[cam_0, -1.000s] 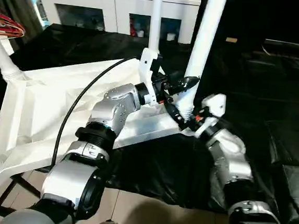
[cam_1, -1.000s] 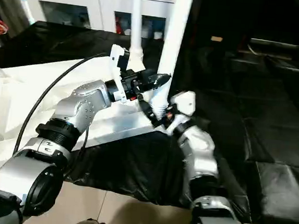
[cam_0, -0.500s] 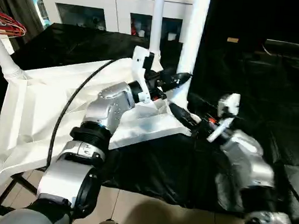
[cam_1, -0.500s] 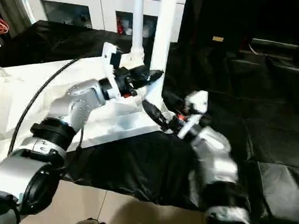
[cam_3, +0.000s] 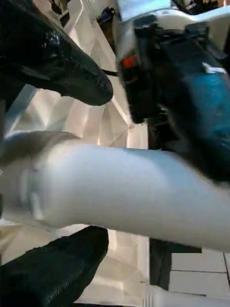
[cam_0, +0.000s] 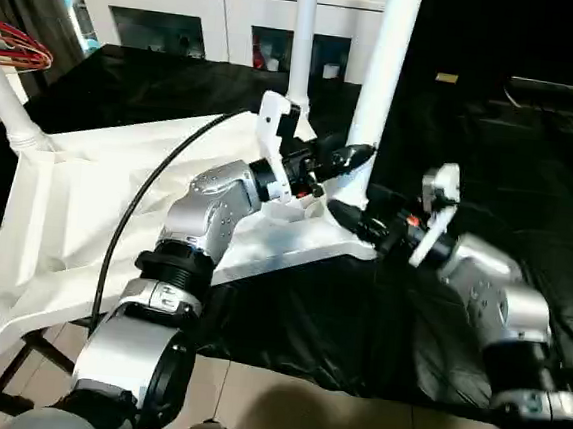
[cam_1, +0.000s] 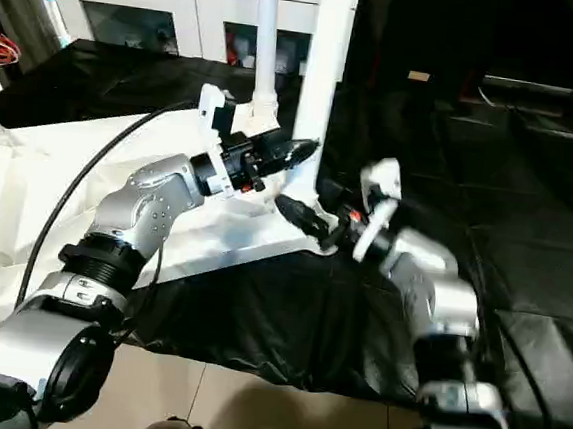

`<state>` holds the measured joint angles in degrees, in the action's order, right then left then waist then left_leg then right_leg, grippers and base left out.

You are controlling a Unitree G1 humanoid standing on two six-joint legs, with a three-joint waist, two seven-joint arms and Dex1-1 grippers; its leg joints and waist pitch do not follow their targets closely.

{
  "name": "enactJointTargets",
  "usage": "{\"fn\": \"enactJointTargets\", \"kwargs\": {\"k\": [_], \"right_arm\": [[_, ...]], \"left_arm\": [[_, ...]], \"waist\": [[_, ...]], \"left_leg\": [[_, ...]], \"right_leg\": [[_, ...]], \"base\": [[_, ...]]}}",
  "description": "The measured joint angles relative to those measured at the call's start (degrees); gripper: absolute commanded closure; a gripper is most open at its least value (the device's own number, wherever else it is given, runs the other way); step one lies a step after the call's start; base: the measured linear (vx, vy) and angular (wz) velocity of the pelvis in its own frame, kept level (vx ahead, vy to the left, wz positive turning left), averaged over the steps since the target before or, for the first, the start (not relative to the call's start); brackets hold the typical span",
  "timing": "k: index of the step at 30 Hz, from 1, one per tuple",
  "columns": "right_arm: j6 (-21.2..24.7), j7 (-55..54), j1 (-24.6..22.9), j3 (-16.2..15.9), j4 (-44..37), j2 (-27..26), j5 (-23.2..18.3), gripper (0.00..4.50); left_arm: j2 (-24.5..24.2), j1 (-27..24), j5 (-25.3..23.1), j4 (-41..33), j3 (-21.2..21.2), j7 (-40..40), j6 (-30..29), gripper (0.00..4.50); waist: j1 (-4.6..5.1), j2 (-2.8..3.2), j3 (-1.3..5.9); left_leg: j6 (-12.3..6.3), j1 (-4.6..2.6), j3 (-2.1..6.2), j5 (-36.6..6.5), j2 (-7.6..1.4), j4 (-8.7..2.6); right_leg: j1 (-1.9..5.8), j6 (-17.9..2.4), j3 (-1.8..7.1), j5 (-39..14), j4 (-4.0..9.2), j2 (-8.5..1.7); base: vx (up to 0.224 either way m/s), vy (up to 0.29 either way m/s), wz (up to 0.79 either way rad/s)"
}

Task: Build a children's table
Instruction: Insert table leg to table base

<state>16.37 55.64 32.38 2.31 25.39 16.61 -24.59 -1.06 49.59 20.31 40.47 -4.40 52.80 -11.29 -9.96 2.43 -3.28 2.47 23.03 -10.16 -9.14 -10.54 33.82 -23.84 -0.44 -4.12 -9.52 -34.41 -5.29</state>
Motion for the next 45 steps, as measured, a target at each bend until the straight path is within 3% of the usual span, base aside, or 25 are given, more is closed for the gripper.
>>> {"fn": "enactJointTargets", "kwargs": {"k": [5,26,39,40,45], "right_arm": [[2.44,1.81,1.49,-0.6,0.13,0.74,0.1,0.0],[3.36,4.44,3.38,-2.94,2.4,2.24,2.52,1.96],[3.03,4.57,3.5,-2.5,3.25,2.66,2.71,2.51],[3.03,4.62,3.5,-2.5,3.25,2.66,2.71,2.52],[3.17,6.68,2.6,-3.29,2.15,2.45,2.61,2.52]], "left_arm": [[-0.02,-2.34,0.02,-2.71,1.65,1.46,-1.33,2.57],[-0.25,-3.03,0.19,-5.01,2.58,1.66,-2.77,2.57],[-0.55,-3.97,0.36,-5.55,2.61,2.04,-3.65,2.57],[-0.59,-3.97,0.37,-5.68,2.6,2.03,-3.81,2.22],[-0.74,-3.96,2.68,-7.02,2.13,3.05,-7.0,1.65]], "waist": [[0.01,-0.02,-0.01],[-0.03,-0.09,0.0],[0.01,-0.12,-0.01],[0.0,-0.12,-0.01],[-0.03,-0.13,-0.02]], "left_leg": [[-0.03,0.05,-0.01,0.02,0.0,0.02],[-0.03,0.04,-0.01,0.02,-0.02,0.19],[0.01,0.03,-0.01,0.01,-0.1,0.54],[0.01,0.03,-0.01,0.01,-0.1,0.54],[0.01,0.06,-0.01,0.01,-0.12,0.53]], "right_leg": [[-0.05,0.0,0.01,0.0,-0.03,0.0],[-0.07,0.0,0.03,0.0,-0.22,0.0],[-0.11,0.01,0.06,0.0,-0.57,0.0],[-0.11,0.01,0.06,0.0,-0.57,0.0],[-0.13,0.02,0.04,0.0,-0.57,0.0]], "base": [[0.0,0.0,0.0],[0.0,0.0,0.0],[0.0,0.0,0.0],[0.0,0.0,0.0],[0.0,0.0,0.0]]}}
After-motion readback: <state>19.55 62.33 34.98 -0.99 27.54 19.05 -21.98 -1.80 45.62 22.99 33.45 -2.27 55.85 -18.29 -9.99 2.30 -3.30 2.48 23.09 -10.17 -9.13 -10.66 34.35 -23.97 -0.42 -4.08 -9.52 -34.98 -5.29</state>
